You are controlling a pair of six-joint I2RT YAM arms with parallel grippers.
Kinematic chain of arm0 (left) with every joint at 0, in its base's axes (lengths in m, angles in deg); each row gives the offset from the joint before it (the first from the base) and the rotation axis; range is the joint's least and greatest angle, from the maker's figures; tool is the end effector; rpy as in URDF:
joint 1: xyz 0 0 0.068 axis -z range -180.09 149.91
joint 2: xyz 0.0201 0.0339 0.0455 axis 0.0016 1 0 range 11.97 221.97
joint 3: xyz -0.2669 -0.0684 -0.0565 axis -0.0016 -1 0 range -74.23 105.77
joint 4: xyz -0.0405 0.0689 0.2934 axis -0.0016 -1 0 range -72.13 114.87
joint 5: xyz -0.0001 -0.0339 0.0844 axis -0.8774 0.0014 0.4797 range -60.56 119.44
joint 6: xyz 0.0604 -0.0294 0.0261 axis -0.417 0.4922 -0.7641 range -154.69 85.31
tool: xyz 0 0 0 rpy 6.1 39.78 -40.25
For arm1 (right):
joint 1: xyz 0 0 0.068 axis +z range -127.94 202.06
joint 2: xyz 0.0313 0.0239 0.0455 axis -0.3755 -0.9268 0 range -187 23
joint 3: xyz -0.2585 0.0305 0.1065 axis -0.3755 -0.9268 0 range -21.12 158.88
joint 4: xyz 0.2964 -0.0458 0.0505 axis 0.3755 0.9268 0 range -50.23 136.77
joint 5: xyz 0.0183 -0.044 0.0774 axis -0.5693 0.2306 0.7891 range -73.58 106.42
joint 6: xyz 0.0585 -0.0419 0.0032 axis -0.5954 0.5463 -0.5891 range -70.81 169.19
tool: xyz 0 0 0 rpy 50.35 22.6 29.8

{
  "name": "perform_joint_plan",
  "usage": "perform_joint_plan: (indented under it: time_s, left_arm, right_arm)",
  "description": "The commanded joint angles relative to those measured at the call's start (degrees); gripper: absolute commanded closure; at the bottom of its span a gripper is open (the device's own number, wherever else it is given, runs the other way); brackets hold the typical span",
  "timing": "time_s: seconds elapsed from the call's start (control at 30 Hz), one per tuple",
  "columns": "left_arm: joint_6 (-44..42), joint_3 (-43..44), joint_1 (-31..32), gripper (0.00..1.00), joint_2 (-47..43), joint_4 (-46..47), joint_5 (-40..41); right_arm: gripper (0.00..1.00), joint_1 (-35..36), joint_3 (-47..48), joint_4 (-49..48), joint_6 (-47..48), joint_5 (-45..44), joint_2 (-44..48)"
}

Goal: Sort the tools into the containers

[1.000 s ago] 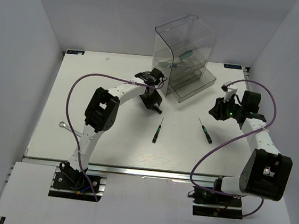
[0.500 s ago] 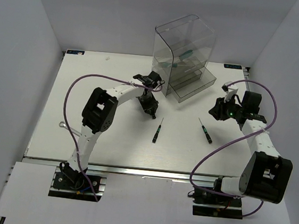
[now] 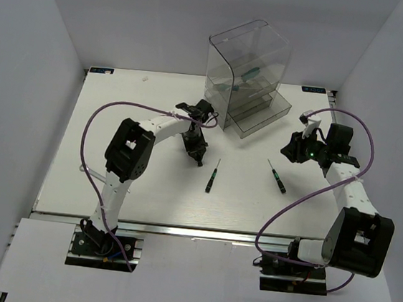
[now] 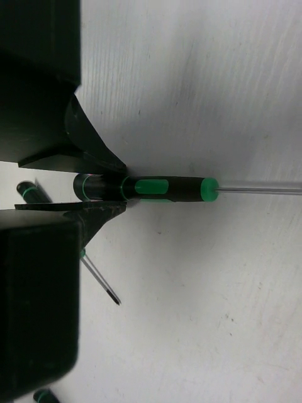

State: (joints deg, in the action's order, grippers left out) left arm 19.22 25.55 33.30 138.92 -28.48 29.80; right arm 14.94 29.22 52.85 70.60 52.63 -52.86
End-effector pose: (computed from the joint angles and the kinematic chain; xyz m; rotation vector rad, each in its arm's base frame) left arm 0.4106 -0.2702 0.1205 -0.5373 2.9647 -0.1657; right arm 0.3383 -0.0067 0.2310 -0.5892 2.0428 0.4164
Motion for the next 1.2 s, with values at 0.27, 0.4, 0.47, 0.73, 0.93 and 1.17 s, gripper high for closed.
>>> perform_joint_plan:
  time_s: [0.27, 0.4, 0.47, 0.73, 0.93, 1.17]
  left_arm:
    - [-17.25, -13.98, -0.25, 1.0, -14.88, 4.03, 9.22]
    - [-20.68, -20.24, 1.24, 1.0, -22.97, 10.08, 7.46]
    - [-21.39, -22.61, 2.12, 1.0, -27.35, 12.02, 5.71]
    - [-32.54, -32.72, 4.14, 1.0, -38.71, 22.67, -10.45]
    - [-44.41, -34.66, 7.56, 1.0, -43.1, 21.26, -19.0]
    - [-52.4, -26.0, 9.68, 1.0, -39.43, 22.67, -17.15]
  right_arm:
    - [0.61, -0.18, -0.78, -0.78, -0.4, 1.67, 2.55]
    - [0.61, -0.18, -0.25, -0.6, -0.32, 1.59, 2.29]
    - [0.61, -0.18, 0.19, -0.6, -0.14, 1.59, 2.03]
    - [0.61, -0.18, 1.07, 0.19, 0.3, 1.5, 1.24]
    - [0.61, -0.18, 0.81, 0.63, 1.18, 1.41, 1.23]
    - [0.62, -0.18, 0.54, 0.63, 1.09, 0.62, 1.41]
